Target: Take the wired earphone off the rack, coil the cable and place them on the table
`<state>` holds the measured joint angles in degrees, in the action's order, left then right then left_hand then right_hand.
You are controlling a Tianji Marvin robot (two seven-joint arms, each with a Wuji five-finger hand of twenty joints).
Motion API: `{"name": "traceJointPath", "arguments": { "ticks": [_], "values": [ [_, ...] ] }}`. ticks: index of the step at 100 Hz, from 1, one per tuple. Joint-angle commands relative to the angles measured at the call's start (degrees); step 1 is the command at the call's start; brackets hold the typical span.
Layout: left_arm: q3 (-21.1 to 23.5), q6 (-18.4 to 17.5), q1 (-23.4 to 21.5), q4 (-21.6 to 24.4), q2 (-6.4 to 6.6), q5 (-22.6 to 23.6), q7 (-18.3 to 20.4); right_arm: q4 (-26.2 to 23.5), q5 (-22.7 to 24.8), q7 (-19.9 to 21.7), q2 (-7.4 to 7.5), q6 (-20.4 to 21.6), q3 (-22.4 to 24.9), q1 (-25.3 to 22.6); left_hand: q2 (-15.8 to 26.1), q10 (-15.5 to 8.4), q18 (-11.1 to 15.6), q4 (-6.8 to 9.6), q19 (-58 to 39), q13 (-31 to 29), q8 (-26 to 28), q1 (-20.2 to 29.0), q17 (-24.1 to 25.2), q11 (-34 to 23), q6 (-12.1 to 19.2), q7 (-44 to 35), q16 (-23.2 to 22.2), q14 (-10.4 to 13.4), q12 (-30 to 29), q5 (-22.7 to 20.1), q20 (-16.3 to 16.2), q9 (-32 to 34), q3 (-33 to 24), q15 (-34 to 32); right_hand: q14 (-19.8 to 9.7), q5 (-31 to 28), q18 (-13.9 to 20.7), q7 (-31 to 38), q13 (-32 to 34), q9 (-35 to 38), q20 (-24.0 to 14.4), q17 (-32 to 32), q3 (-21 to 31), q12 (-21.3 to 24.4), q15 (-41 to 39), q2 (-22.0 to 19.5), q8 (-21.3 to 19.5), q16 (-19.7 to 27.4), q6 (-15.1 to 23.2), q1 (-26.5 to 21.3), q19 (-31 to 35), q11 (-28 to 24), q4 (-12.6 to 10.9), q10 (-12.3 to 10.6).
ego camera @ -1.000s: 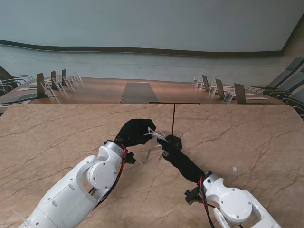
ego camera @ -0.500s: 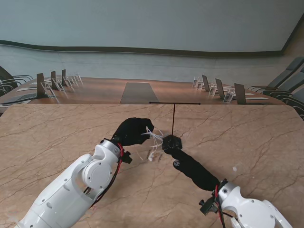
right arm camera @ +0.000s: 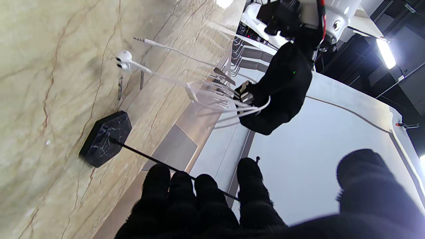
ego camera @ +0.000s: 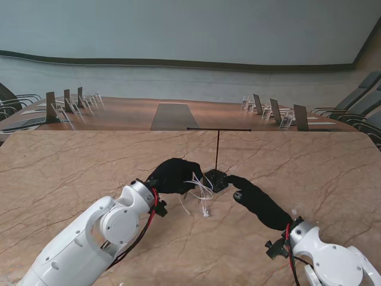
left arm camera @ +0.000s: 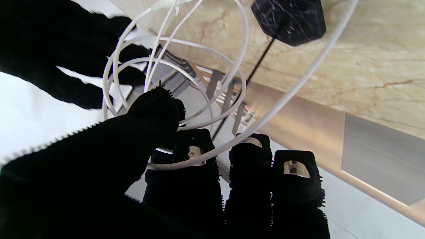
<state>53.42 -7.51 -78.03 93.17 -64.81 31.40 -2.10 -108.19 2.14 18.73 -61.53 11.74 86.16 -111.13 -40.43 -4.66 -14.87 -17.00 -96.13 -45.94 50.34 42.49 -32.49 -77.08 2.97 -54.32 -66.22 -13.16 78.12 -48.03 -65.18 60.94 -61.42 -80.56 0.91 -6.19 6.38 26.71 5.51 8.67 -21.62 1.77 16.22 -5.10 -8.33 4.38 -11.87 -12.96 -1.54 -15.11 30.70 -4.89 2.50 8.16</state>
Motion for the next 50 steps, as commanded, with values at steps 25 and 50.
{"name": "traceJointPath", "arguments": {
  "ticks": [25,50],
  "values": [
    [-3.8,-2.2,0.5,2.2,0.73,0.1,3.5,1.7,0.7,1.1,0.23,-1.9,0.9,1.8,2.0,-2.7,0.9,4.87,-2.7,-1.0,1.0,1.6,-1.9,-0.7,6.1,0.6,-2.1,0.3,1.8,-0.8,-2.8,-1.1,-2.4,-1.7,-0.3,1.0,1.5,1.4,0.5,0.1,1.5,1.4,-0.3,-0.1,0.0,-1.4,0.8,0.6,1.2,0.1,2.1,0.1,0.6,0.1],
    [-5.4,-5.5,2.3,2.6,1.28,0.3,5.8,3.1,0.7,2.8,0.53,-3.5,0.2,3.8,1.2,-4.2,1.7,4.73,-8.7,-5.2,0.5,1.0,-7.9,-3.2,6.4,0.6,-2.7,0.6,1.8,-1.3,-2.7,1.8,-3.5,-6.8,-0.4,0.9,1.6,1.7,0.4,0.2,1.9,1.4,-0.5,0.0,0.3,-1.5,1.1,0.6,1.1,-0.1,2.1,0.3,0.6,0.0]
  ]
}}
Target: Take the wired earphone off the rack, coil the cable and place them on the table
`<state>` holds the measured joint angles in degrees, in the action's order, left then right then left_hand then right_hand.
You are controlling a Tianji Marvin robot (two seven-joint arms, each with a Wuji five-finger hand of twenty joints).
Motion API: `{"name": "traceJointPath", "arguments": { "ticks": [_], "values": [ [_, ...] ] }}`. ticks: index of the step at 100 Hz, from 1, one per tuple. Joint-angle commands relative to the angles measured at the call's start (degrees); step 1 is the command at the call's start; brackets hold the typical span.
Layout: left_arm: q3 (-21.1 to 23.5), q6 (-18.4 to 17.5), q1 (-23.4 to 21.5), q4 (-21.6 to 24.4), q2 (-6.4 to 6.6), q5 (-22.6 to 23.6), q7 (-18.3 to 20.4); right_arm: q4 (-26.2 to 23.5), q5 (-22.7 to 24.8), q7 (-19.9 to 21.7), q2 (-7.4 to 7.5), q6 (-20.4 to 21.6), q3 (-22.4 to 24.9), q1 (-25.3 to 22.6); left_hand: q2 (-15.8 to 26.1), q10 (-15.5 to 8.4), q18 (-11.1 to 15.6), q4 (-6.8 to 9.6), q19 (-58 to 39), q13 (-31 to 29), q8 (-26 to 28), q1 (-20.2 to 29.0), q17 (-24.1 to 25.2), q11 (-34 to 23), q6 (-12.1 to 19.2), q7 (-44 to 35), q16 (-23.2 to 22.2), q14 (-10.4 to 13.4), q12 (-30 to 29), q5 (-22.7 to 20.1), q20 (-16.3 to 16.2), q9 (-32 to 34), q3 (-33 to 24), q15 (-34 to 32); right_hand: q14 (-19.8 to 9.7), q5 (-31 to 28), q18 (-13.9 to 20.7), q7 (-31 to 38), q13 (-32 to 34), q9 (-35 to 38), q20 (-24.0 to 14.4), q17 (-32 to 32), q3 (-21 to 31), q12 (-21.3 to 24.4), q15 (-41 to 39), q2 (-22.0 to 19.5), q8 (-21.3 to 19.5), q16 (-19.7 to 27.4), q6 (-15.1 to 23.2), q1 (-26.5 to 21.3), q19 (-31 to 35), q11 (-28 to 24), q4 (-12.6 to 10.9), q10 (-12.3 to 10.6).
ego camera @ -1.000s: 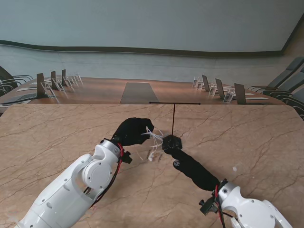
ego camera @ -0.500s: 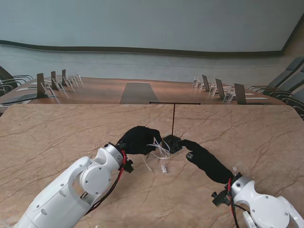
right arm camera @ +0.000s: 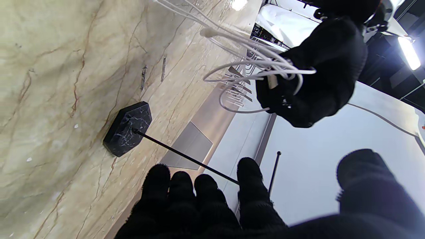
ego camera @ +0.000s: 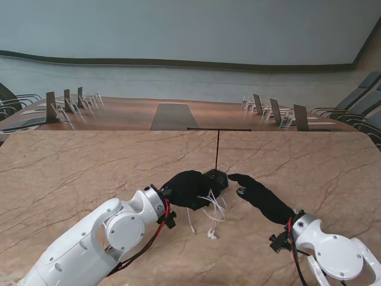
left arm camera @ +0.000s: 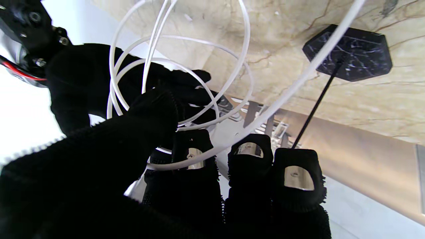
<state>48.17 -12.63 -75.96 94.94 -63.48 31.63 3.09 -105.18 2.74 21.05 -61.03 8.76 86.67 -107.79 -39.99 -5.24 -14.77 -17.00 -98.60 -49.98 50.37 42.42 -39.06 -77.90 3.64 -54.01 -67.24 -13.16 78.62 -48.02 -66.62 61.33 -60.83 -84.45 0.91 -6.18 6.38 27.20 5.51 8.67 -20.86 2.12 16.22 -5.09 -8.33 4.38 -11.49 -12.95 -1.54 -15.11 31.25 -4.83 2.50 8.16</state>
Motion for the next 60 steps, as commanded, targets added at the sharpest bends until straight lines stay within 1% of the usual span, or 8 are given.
{"name": "traceJointPath", "arguments": {
  "ticks": [1,12,31,37,39,43,53,60],
  "values": [
    [-0.2,-0.5,0.2,0.8,-0.04,0.0,0.6,0.1,0.1,0.6,0.05,-0.6,-0.4,0.6,0.7,-3.7,1.6,4.74,-6.3,-1.3,0.4,1.0,-1.4,-2.5,5.7,0.3,-1.7,0.6,1.3,-1.4,-1.2,1.5,-4.2,-3.0,-0.4,0.9,1.6,1.2,0.4,0.2,1.2,1.1,-0.5,0.0,0.4,-1.5,0.7,0.6,1.1,-0.1,1.5,0.3,0.6,0.0],
    [-0.3,-1.9,0.7,1.0,0.17,0.1,1.3,0.5,0.0,1.2,0.17,-0.9,-0.8,1.5,0.4,-3.7,1.7,4.85,-6.5,-1.2,0.1,0.6,-1.4,-2.6,5.6,0.4,-1.5,0.6,1.3,-1.8,-0.7,1.5,-4.8,-3.1,-0.4,1.0,1.6,1.4,0.5,0.2,1.3,1.1,-0.6,0.1,0.5,-1.5,0.8,0.6,1.1,-0.3,1.5,0.4,0.6,0.0],
    [-0.1,-4.5,1.1,1.5,0.70,0.4,2.9,1.1,0.1,1.9,0.30,-1.4,-1.4,2.9,-0.5,-3.1,1.9,5.02,-4.7,0.9,-0.1,-0.4,1.5,-1.7,5.9,0.1,-1.4,0.7,1.5,-2.3,-0.5,-0.1,-6.1,-1.6,-0.3,1.2,1.6,1.4,0.6,0.3,1.4,1.0,0.0,0.0,0.4,-1.8,1.0,0.5,1.5,-1.9,1.5,0.3,0.1,0.0],
    [0.1,-5.3,1.3,1.8,0.94,0.4,3.7,1.2,0.0,2.0,0.31,-1.6,-1.6,3.2,-0.7,-3.0,2.0,5.11,-4.3,1.3,-0.2,-0.6,2.1,-1.5,5.7,0.1,-1.5,0.8,1.5,-2.5,-0.6,-0.4,-6.5,-1.3,-0.1,1.2,1.5,1.3,0.8,0.5,1.4,0.9,0.8,-0.1,0.1,-2.1,1.2,0.3,1.9,-3.9,1.7,0.0,-0.4,0.0],
    [0.2,-5.6,1.3,1.9,1.02,0.5,3.9,1.2,0.0,2.0,0.31,-1.7,-1.6,3.3,-0.9,-2.8,2.0,5.19,-4.0,1.6,-0.3,-0.9,2.5,-1.3,5.8,0.1,-1.5,0.7,1.6,-2.5,-0.7,-0.7,-6.8,-1.0,0.1,1.1,1.4,1.4,0.8,0.4,1.5,0.8,-1.9,-0.4,-0.5,-2.9,1.6,0.0,2.3,-6.4,2.2,-0.6,-1.2,0.1],
    [0.3,-6.3,1.4,2.0,1.17,0.5,4.3,1.3,0.1,2.1,0.34,-1.9,-1.7,3.6,-1.1,-2.7,2.0,5.24,-3.8,1.7,-0.3,-1.2,2.6,-1.2,5.8,0.0,-1.6,0.7,1.6,-2.7,-0.9,-0.8,-7.0,-0.9,0.6,1.0,1.0,2.1,0.9,0.6,1.4,0.4,-2.5,-0.9,-1.8,-3.2,1.6,-0.7,3.2,-8.2,2.8,-1.5,-1.6,0.3],
    [0.6,-7.8,1.5,2.5,1.52,0.6,5.4,1.4,1.4,2.0,0.40,-2.4,-2.1,4.4,-1.4,-2.7,2.1,5.43,-3.2,2.2,-0.4,-1.7,3.2,-0.9,6.1,-0.1,-1.7,0.9,1.8,-2.7,-1.2,-1.3,-7.5,-0.3,3.5,1.2,-2.0,5.8,1.3,1.0,0.9,-1.6,-0.3,-5.1,-11.8,-2.6,1.2,-4.4,5.0,-15.2,6.2,-10.9,-4.4,2.4],
    [0.9,-8.6,1.5,3.0,1.80,0.5,6.3,1.6,2.8,1.4,0.35,-2.4,-2.7,5.1,-1.3,-2.7,2.2,5.49,-2.9,2.4,-0.4,-1.9,3.5,-0.8,6.2,-0.1,-1.8,0.9,2.0,-2.7,-1.3,-1.5,-7.5,-0.1,6.1,1.2,-5.3,11.8,5.0,1.1,0.4,-4.5,2.2,-9.2,-17.3,-1.1,-0.2,-5.6,6.6,-19.2,10.8,-21.2,-6.2,4.2]
  ]
}}
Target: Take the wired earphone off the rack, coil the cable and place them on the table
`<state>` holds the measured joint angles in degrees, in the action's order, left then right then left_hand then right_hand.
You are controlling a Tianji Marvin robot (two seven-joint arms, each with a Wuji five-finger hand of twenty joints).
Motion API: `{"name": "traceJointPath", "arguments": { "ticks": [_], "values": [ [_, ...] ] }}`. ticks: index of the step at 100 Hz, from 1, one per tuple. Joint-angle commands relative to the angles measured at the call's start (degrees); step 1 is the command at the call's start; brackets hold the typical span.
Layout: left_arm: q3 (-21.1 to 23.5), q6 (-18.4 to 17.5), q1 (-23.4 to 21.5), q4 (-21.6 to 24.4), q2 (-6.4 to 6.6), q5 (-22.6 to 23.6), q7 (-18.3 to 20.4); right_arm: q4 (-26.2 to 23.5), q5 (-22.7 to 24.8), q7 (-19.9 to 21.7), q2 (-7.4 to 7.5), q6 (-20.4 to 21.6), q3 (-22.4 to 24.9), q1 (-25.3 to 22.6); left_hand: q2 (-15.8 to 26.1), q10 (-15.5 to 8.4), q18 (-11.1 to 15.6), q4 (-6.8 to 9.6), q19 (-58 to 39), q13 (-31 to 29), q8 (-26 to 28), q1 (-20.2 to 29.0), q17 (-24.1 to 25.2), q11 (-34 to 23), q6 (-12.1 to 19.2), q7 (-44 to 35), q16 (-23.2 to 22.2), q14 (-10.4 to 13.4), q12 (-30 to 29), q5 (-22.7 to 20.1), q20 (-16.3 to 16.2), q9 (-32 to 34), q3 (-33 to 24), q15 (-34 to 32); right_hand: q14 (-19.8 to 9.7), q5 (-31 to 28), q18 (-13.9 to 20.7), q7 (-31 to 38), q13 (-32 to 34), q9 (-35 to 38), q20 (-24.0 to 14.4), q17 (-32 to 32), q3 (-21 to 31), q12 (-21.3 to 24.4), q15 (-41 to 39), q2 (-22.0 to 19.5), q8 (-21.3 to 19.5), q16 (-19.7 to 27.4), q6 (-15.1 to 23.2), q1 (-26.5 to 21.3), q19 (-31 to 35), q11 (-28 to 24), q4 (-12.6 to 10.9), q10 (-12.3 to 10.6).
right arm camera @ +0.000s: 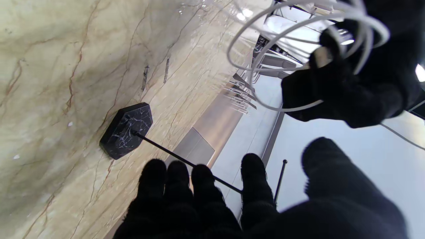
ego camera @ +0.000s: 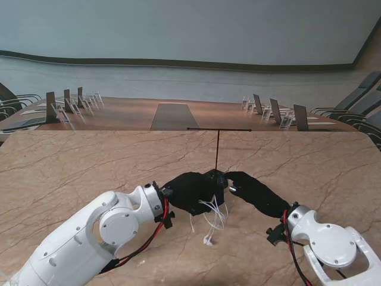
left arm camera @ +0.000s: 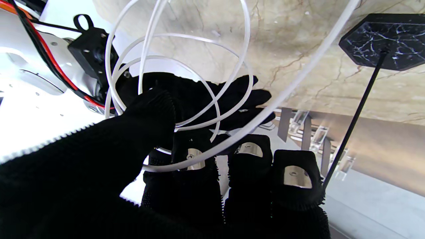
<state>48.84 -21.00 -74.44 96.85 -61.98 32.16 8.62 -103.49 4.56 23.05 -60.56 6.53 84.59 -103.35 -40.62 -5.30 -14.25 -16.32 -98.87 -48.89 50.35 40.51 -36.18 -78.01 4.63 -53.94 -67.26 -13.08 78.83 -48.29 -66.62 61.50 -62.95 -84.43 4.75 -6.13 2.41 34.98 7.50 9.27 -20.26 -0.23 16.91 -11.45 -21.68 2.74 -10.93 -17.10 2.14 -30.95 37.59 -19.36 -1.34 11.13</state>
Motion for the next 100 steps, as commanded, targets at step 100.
{"name": "traceJointPath", "arguments": {
  "ticks": [100],
  "values": [
    [-6.3,-5.2,6.0,0.0,0.20,-6.8,3.9,4.7,12.0,2.2,1.65,4.1,-10.5,9.4,0.4,-2.6,1.9,4.61,-1.6,1.6,1.1,0.7,1.0,0.1,5.2,-0.1,-2.2,1.1,2.4,-1.6,-1.7,-2.0,-4.2,0.7,9.3,-1.1,-14.1,17.3,24.5,14.3,-10.1,-15.2,19.4,-12.2,-30.7,21.3,-7.5,-13.9,19.5,-1.0,35.7,-31.5,7.5,4.4]
  ]
}}
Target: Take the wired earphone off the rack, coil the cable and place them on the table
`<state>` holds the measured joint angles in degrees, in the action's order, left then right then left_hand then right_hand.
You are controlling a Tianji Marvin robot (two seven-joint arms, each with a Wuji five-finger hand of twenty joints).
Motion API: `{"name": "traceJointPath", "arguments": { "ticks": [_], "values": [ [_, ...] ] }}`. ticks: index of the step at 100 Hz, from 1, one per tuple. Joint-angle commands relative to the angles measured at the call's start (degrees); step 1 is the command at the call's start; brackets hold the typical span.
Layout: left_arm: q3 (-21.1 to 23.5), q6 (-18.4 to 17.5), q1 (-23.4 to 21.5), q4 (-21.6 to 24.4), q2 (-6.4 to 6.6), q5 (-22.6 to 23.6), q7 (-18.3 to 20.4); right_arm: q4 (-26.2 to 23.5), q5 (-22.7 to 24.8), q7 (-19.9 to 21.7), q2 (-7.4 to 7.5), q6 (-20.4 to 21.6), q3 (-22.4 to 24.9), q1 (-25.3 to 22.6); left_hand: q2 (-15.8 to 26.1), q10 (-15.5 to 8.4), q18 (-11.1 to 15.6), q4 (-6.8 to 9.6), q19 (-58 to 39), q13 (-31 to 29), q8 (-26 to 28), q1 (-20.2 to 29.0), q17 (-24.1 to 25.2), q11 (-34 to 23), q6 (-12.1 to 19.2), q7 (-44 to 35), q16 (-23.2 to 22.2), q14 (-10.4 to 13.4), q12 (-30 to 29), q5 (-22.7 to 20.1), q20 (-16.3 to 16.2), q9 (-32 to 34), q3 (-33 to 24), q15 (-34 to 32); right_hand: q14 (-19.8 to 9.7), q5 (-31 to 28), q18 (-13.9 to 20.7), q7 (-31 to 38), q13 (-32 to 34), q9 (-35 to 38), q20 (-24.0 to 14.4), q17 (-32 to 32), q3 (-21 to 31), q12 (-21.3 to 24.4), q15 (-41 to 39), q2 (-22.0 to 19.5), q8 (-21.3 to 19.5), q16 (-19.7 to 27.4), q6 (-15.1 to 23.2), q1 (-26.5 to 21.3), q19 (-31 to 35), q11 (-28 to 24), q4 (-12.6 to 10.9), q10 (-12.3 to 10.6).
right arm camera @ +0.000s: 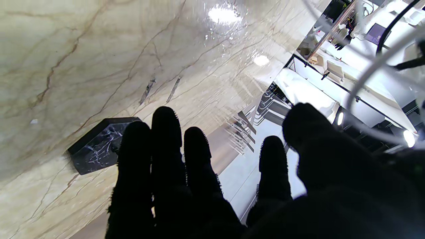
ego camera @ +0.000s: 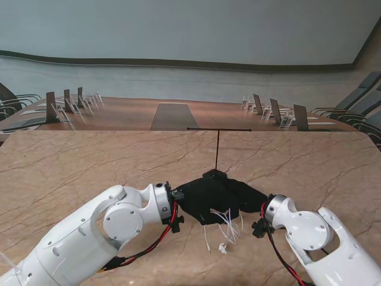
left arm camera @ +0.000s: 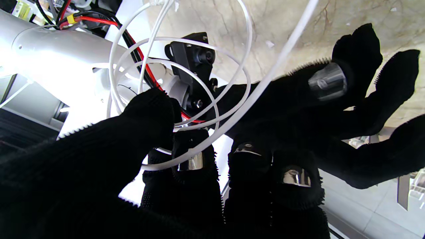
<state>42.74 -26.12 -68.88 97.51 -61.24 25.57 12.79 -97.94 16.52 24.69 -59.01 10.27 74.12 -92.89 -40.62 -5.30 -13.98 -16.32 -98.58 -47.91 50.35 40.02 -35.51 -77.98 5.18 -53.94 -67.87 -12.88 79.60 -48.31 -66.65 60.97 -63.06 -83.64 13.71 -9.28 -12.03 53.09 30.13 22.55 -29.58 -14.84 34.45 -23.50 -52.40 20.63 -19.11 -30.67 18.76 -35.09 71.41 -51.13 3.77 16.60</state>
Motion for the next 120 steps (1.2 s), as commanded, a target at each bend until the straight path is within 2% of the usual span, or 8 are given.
{"name": "traceJointPath", "arguments": {
  "ticks": [1,39,55,63,73,102,112,120],
  "values": [
    [-0.3,0.0,0.5,-0.8,-0.56,-0.2,-0.3,-0.9,0.0,0.6,0.13,0.4,0.0,-1.2,0.4,-2.6,1.6,4.63,-1.9,0.7,1.1,1.2,0.3,0.1,4.6,-0.1,-1.6,0.9,1.7,-1.5,-1.6,-1.4,-4.1,0.0,0.4,2.1,0.3,-0.8,1.8,1.0,-0.8,-0.6,1.9,-0.1,0.1,3.5,0.7,-0.4,2.9,3.3,1.9,0.3,2.4,-1.1],
    [-0.5,-0.5,1.4,-2.6,-1.00,-0.6,-1.3,-2.3,-0.8,3.0,0.66,-0.1,0.5,-3.4,0.6,-2.6,1.5,4.56,-1.6,0.8,1.6,1.4,0.6,0.2,4.5,0.0,-1.6,1.0,1.7,-1.4,-1.6,-1.5,-3.9,0.3,-0.4,2.6,1.3,-1.2,-1.0,-1.1,-0.2,1.2,3.2,0.2,1.2,5.6,1.3,-0.5,3.6,6.4,-0.5,1.4,3.0,-2.2],
    [-0.3,-0.7,1.3,-2.9,-1.02,-0.8,-1.4,-2.5,-0.9,3.4,0.75,-0.3,0.5,-3.6,0.7,-2.6,1.6,4.53,-1.4,0.8,1.8,1.5,0.7,0.3,4.5,0.0,-1.5,1.0,1.6,-1.3,-1.5,-1.5,-3.7,0.5,-0.8,-2.5,1.6,0.4,-1.5,-1.3,-0.3,1.6,4.4,0.1,1.4,4.7,0.6,-0.7,4.3,5.7,-1.0,1.1,2.8,-2.4],
    [-0.3,-0.6,1.4,-2.9,-1.02,-1.0,-1.3,-2.5,-1.0,3.2,0.69,-0.3,0.3,-3.6,0.7,-2.6,1.6,4.53,-1.4,0.8,1.9,1.6,0.8,0.4,4.4,0.0,-1.5,1.0,1.7,-1.3,-1.5,-1.5,-3.6,0.5,-1.1,-6.1,1.8,1.3,-1.7,-1.5,-0.3,1.8,4.6,0.0,1.4,4.1,-0.3,-0.7,5.2,4.6,-1.1,0.9,2.7,-2.5],
    [-0.5,-0.5,1.5,-3.0,-1.09,-1.5,-1.2,-2.1,-1.0,2.6,0.58,-0.1,-0.3,-3.3,0.8,-2.6,1.6,4.52,-1.2,0.9,2.0,1.6,1.0,0.5,4.5,0.1,-1.4,1.0,1.6,-1.2,-1.4,-1.6,-3.5,0.8,-1.5,-10.0,2.3,5.0,-2.3,-2.2,-1.0,2.2,0.0,-0.2,1.3,3.5,-0.4,-0.8,6.4,0.2,-1.6,0.2,6.6,-2.9],
    [-0.7,-0.4,1.8,-3.1,-1.08,-2.2,-0.9,-1.9,-1.5,1.3,0.27,-0.3,-1.2,-3.1,1.0,-2.6,1.6,4.53,-0.8,1.1,2.3,1.7,1.2,0.8,4.5,0.3,-1.3,1.1,1.7,-1.1,-1.3,-1.7,-3.1,1.3,-1.7,-16.8,2.5,12.3,-2.8,-2.4,-1.0,2.7,-1.1,-0.3,1.5,3.7,-1.4,-0.6,6.1,-5.0,-2.2,-0.3,6.1,-2.8],
    [-0.8,-0.5,1.8,-3.2,-1.09,-2.2,-0.9,-1.6,-1.6,0.4,0.06,0.0,-1.5,-3.0,1.0,-2.6,1.6,4.55,-0.6,1.2,2.4,1.8,1.4,1.0,4.7,0.3,-1.3,1.1,1.7,-1.1,-1.2,-1.8,-3.1,1.5,-1.7,-19.8,2.5,14.5,-2.4,-1.8,-1.1,2.5,0.6,-0.5,1.4,3.4,-3.3,-0.6,6.2,-7.5,-2.1,-0.8,5.0,-2.8],
    [-0.9,-0.3,2.0,-3.3,-1.09,-2.2,-0.8,-1.4,-1.7,-0.3,-0.11,0.1,-1.7,-2.9,1.1,-2.4,1.7,4.57,-0.2,1.5,2.4,1.9,1.9,1.3,4.4,0.4,-1.2,1.2,1.7,-1.1,-1.1,-2.0,-3.1,1.9,-1.5,-23.7,2.1,14.8,-1.8,-0.5,-1.2,2.2,3.1,-0.8,1.1,3.3,-8.0,-0.4,5.5,-9.2,-1.8,-1.6,4.4,-2.5]
  ]
}}
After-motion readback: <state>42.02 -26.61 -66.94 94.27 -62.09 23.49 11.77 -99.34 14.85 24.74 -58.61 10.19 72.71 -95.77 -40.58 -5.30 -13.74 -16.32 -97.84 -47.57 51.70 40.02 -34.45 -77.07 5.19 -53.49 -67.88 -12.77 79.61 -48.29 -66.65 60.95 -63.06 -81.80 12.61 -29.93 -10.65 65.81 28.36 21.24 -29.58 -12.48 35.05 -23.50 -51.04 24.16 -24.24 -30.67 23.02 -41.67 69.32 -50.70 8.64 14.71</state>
